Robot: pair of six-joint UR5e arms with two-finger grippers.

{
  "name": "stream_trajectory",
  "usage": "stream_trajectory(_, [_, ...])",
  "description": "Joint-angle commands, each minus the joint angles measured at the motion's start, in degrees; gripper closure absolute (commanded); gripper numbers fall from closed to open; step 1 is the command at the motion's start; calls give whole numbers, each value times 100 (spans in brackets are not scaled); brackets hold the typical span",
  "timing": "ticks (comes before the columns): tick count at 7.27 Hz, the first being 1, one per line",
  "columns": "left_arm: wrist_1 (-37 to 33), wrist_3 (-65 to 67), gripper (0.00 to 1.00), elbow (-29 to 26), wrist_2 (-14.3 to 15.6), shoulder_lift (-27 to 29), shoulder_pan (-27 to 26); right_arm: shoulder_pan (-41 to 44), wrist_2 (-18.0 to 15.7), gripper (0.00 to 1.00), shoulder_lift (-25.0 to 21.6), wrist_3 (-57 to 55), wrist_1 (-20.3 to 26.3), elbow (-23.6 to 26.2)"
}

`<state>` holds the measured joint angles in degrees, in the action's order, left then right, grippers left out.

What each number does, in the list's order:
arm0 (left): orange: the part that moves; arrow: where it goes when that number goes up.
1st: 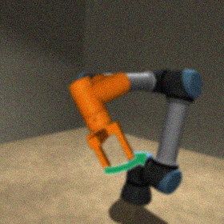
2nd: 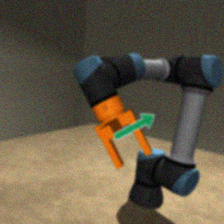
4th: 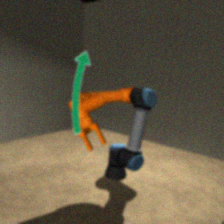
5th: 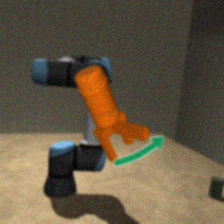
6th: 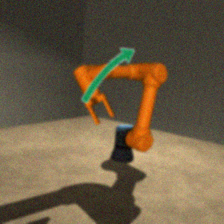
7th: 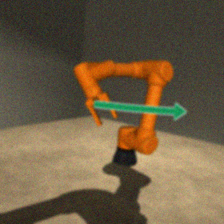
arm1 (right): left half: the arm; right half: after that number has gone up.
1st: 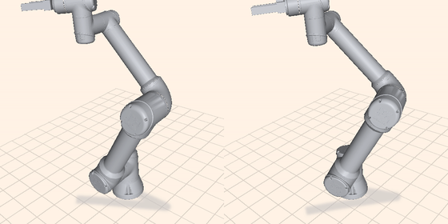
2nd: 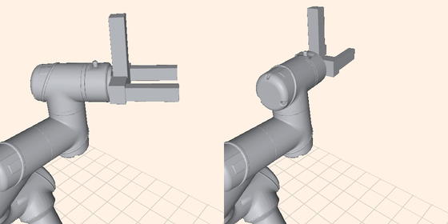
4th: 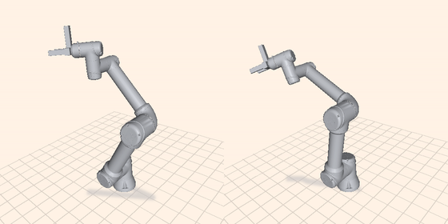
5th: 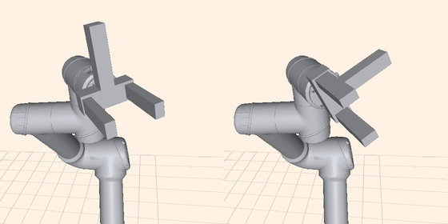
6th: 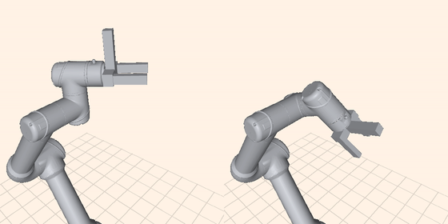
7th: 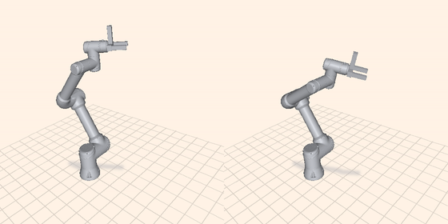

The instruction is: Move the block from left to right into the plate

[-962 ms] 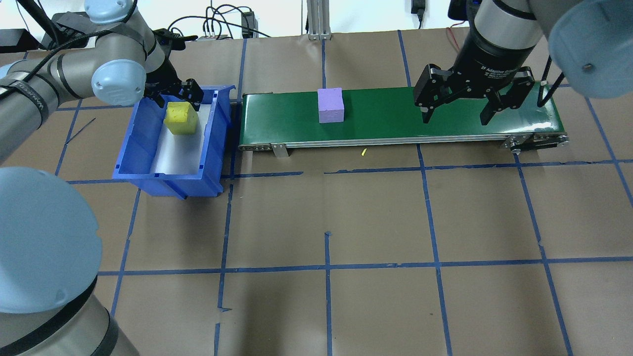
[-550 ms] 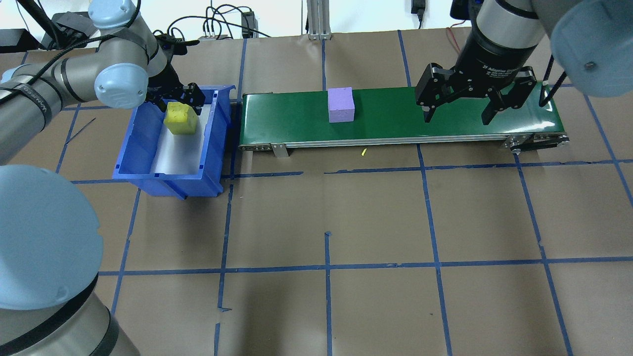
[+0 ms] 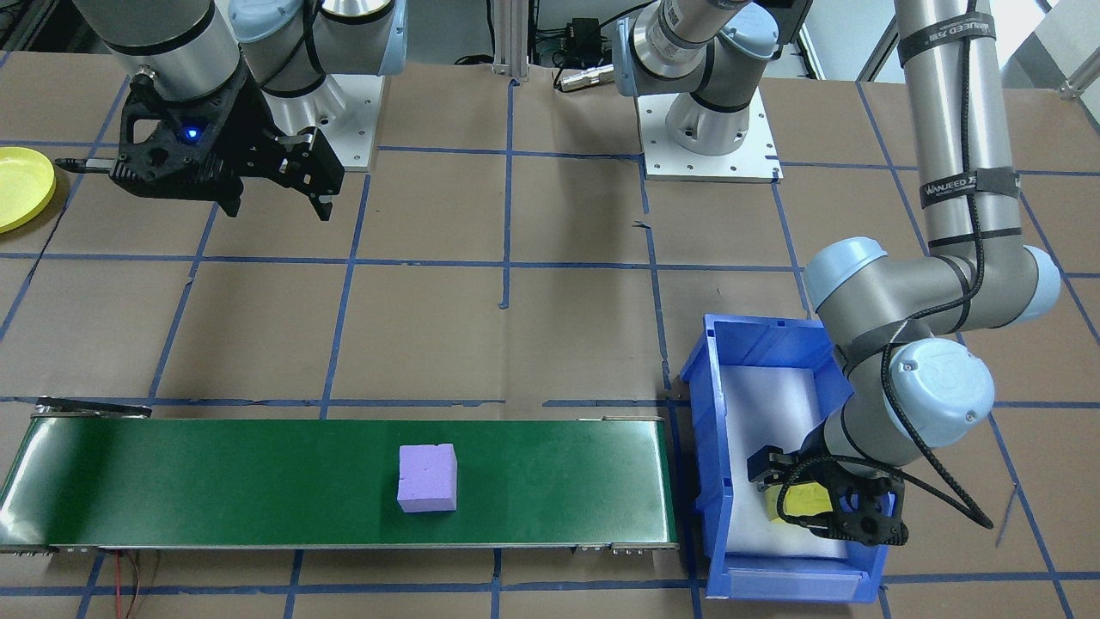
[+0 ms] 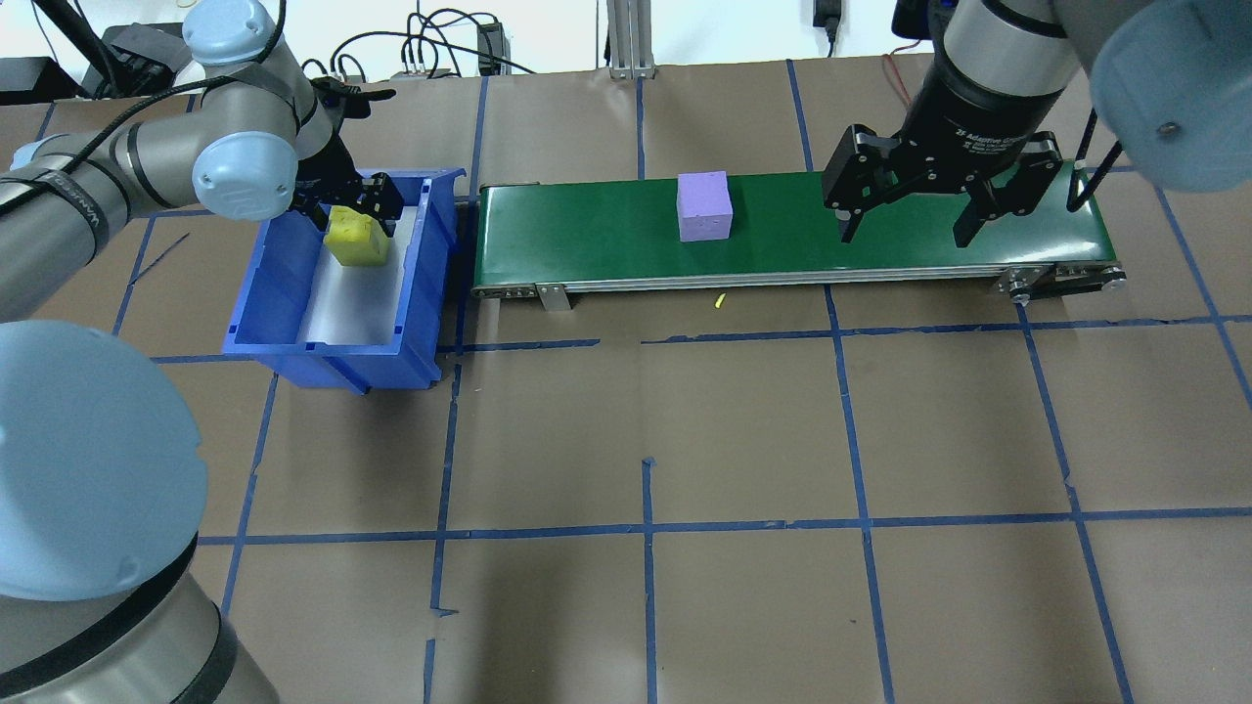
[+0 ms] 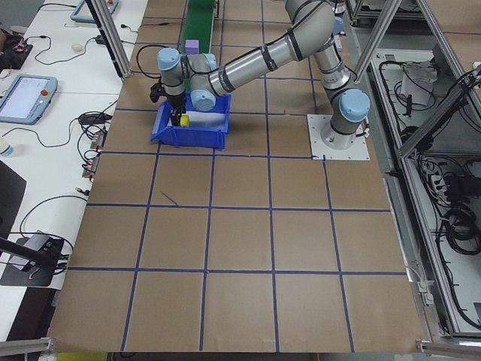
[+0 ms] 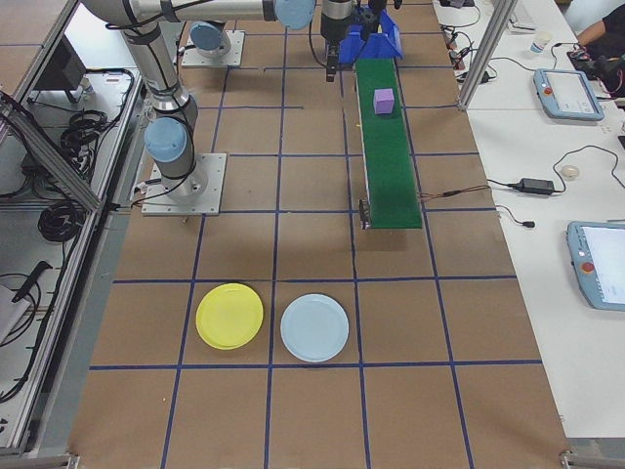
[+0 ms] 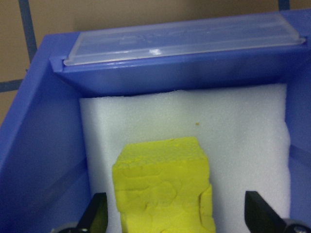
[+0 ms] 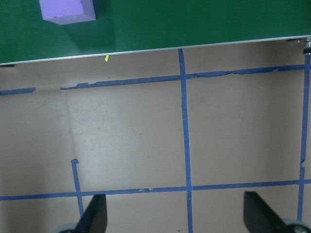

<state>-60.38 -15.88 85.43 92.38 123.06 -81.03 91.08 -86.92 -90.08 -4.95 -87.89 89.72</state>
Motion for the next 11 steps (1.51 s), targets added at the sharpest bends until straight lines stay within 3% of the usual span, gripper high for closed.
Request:
stream_trajectory(1, [-8, 33, 64, 17, 52, -53, 0, -11, -9, 0, -35, 20, 9, -7])
stream_trajectory(2, [-17, 24, 77, 61, 174, -115, 52, 6, -9, 0, -53, 12, 52, 11])
stream_trajectory(3, [-35, 285, 81, 26, 114, -159, 70, -2, -9, 0, -44, 12, 53, 11])
stream_trajectory(5, [-470, 506, 82, 17, -87, -728, 53, 15, -9, 0, -53, 21, 53, 20])
stream_trajectory(6, [-848, 725, 82, -52, -506, -1061, 53, 15, -18, 0, -53, 21, 53, 20])
stream_trajectory(7, [-1139, 797, 82, -88, -545, -1282, 27, -2, -18, 0, -79, 12, 148, 20])
stream_trajectory(9, [-1230, 1803, 82, -114, -580, -1512, -733, -20, -44, 0, -62, 20, 211, 20])
stream_trajectory(11, [-1012, 2141, 81, -167, -598, -1399, -1386, -37, -141, 0, -71, -32, 220, 20])
